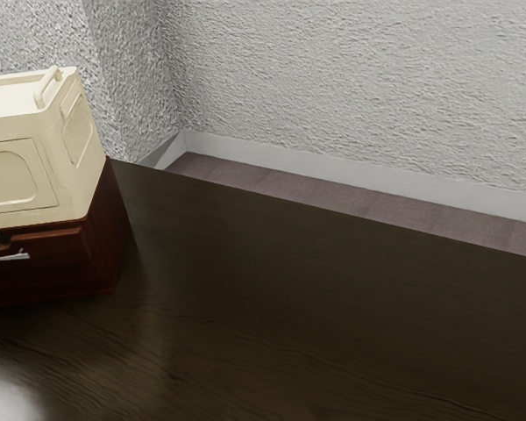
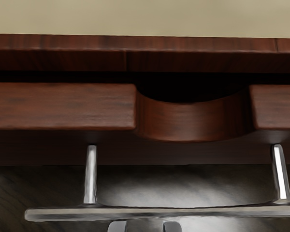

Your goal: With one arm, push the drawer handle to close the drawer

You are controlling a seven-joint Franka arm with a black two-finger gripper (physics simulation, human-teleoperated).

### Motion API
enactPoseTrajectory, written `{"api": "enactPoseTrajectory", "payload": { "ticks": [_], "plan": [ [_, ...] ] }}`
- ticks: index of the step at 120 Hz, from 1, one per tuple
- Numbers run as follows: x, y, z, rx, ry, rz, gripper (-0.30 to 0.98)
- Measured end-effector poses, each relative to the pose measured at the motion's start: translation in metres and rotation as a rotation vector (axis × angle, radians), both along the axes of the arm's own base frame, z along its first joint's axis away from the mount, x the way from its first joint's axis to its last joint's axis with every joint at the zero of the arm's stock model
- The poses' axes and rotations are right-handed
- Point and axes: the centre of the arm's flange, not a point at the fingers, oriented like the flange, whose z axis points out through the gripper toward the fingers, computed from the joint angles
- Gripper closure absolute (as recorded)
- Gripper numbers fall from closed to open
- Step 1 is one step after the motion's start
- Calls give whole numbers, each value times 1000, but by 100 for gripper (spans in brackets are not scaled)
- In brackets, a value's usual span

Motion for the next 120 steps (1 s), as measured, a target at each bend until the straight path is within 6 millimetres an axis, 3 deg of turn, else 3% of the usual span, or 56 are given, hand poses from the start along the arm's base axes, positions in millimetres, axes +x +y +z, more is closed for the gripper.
{"api": "enactPoseTrajectory", "payload": {
  "ticks": [36,44,50,60,66,73,84,93,98,102,110,120],
  "plan": [
    [12,7,4,44,-43,9,69],
    [13,-1,0,38,-35,-2,69],
    [8,-20,-3,34,-10,-19,68],
    [3,-61,1,7,40,-67,66],
    [10,-93,1,-51,76,-130,62],
    [30,-145,8,-128,119,-252,57],
    [84,-248,49,-177,160,-508,48],
    [140,-339,96,-182,179,-735,41],
    [173,-362,134,-181,154,-818,35],
    [200,-357,165,-188,122,-845,30],
    [242,-321,216,-177,77,-823,22],
    [262,-265,231,-151,107,-727,15]
  ]
}}
